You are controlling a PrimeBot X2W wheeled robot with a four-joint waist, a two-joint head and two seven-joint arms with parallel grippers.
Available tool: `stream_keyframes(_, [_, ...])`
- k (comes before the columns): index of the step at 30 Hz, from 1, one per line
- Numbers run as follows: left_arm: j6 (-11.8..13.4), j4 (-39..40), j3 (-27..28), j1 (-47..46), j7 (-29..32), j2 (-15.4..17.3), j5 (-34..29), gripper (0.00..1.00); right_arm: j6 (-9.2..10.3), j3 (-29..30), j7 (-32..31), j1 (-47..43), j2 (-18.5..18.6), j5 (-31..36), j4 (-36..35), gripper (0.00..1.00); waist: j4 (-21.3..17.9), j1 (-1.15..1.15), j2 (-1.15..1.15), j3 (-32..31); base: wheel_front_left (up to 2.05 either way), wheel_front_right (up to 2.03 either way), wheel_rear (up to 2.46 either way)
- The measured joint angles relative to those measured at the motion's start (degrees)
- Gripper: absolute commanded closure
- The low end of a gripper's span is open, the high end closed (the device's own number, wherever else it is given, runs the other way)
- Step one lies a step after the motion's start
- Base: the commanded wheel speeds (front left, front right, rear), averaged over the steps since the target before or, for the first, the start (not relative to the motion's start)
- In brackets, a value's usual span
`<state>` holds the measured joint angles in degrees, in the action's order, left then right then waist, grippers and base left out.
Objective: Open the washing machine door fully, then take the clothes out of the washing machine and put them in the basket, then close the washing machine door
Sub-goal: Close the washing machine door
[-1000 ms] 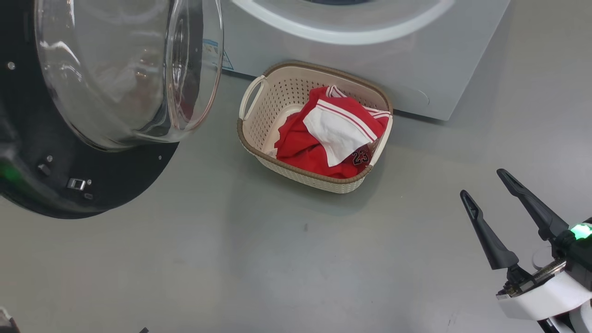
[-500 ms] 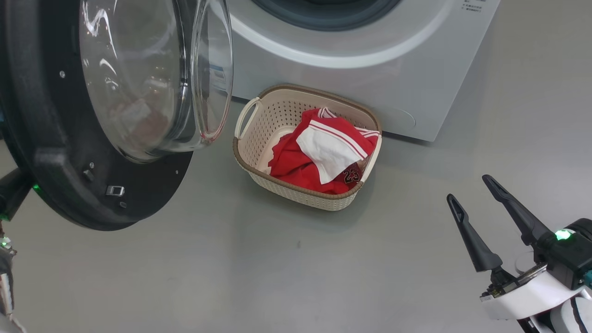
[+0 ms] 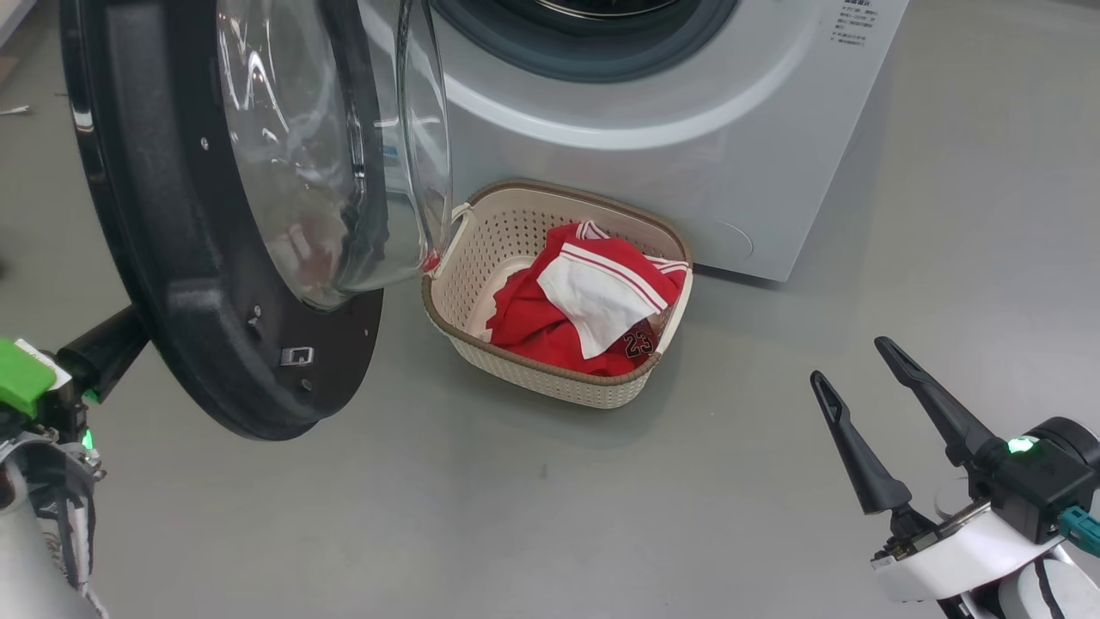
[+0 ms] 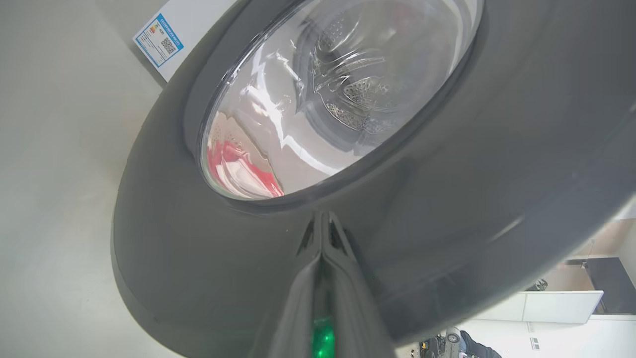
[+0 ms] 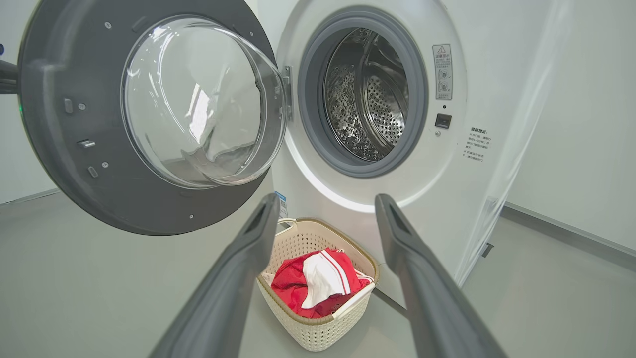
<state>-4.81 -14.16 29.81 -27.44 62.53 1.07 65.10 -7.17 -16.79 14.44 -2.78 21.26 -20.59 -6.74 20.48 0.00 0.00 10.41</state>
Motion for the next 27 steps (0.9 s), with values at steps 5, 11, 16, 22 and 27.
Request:
stream_keyframes(5, [-0.54,1.16,-2.07,1.07,-1.0,-0.19,0.45,1.0,0.0,-1.0,0.0,0.27,-0.78,0.09,0.35,0.0,-0.4,0.0,0.0,-0.28,0.0,0.0,0.0])
stream_keyframes(11, [-1.04,1.92,-4.89,2.6,-2.92,-0.12,0.62,1.0,0.0,-0.85,0.0,0.93,-1.27,0.18,0.78,0.0,-1.25,0.0,0.0,-0.45,0.0,0.0,0.0])
stream_keyframes(16, [-1.05,1.76,-8.66,3.77,-5.36,-0.03,4.37,1.0,0.0,-0.65,0.0,1.12,-1.66,0.32,1.11,0.0,-1.78,0.0,0.0,-0.36,0.0,0.0,0.0])
stream_keyframes(22, [-1.31,2.27,-11.4,5.48,-9.0,-0.12,4.44,1.0,0.0,-0.15,0.0,1.14,-1.92,0.32,1.32,0.0,-2.24,0.0,0.0,-0.26,0.0,0.0,0.0])
stream_keyframes(27, [-1.64,6.32,-10.91,5.6,-15.24,-0.15,0.9,1.0,0.0,0.55,0.0,1.15,-2.43,0.33,1.52,0.0,-2.18,0.0,0.0,-0.22,0.0,0.0,0.0])
